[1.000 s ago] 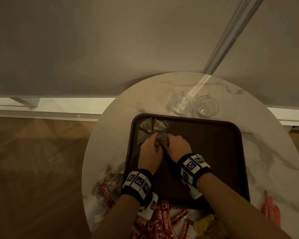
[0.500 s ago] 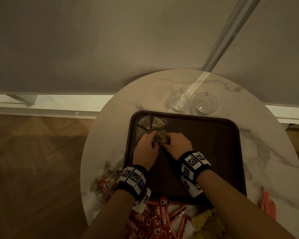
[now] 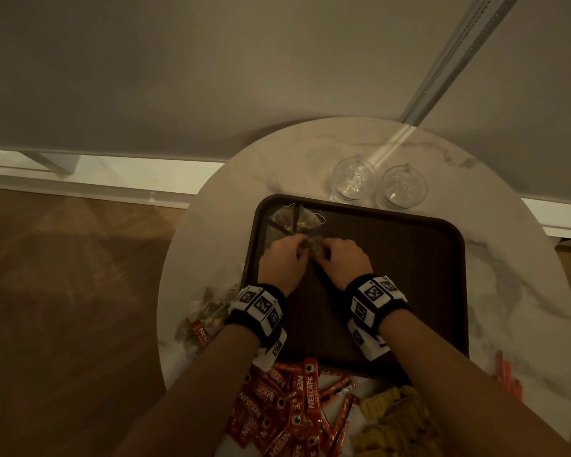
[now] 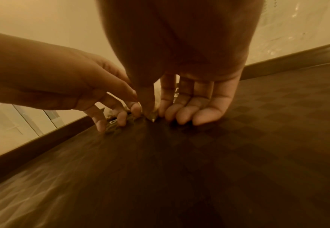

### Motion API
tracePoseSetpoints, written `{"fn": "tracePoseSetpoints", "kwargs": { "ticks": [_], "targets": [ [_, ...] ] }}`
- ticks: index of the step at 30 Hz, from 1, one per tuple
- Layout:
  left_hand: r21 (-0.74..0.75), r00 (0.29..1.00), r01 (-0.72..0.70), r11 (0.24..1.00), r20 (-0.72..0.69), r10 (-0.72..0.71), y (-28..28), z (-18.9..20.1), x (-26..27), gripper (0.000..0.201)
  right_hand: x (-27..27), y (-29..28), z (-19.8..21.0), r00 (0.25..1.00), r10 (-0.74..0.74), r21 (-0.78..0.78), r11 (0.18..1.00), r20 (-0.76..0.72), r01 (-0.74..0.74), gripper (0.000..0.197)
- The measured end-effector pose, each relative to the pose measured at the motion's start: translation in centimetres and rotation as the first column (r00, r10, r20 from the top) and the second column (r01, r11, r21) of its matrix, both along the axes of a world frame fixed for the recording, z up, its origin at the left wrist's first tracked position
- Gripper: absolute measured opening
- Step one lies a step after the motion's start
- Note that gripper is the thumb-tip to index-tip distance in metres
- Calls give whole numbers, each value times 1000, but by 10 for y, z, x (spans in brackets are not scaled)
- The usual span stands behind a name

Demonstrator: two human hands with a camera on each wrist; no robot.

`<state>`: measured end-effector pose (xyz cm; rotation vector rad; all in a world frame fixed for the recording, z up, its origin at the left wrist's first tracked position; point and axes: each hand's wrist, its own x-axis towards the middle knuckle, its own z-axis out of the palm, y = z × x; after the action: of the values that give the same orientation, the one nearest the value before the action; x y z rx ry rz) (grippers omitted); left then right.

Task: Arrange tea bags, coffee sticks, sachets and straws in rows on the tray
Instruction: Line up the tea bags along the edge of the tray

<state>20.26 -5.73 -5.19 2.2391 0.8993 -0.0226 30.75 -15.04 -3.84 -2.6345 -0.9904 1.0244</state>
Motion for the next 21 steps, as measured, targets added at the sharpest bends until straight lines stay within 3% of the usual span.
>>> {"fn": "tracePoseSetpoints", "kwargs": {
  "ticks": [12,21],
  "targets": [
    [-49,996,-87,995,4,88,8,-1,9,9,3,4,2,998,64,27,998,0,-64,24],
    [-139,995,-76,987,50,84,8,8,0,19,2,3,5,997,58,53,997,-60,-55,20]
  ]
}}
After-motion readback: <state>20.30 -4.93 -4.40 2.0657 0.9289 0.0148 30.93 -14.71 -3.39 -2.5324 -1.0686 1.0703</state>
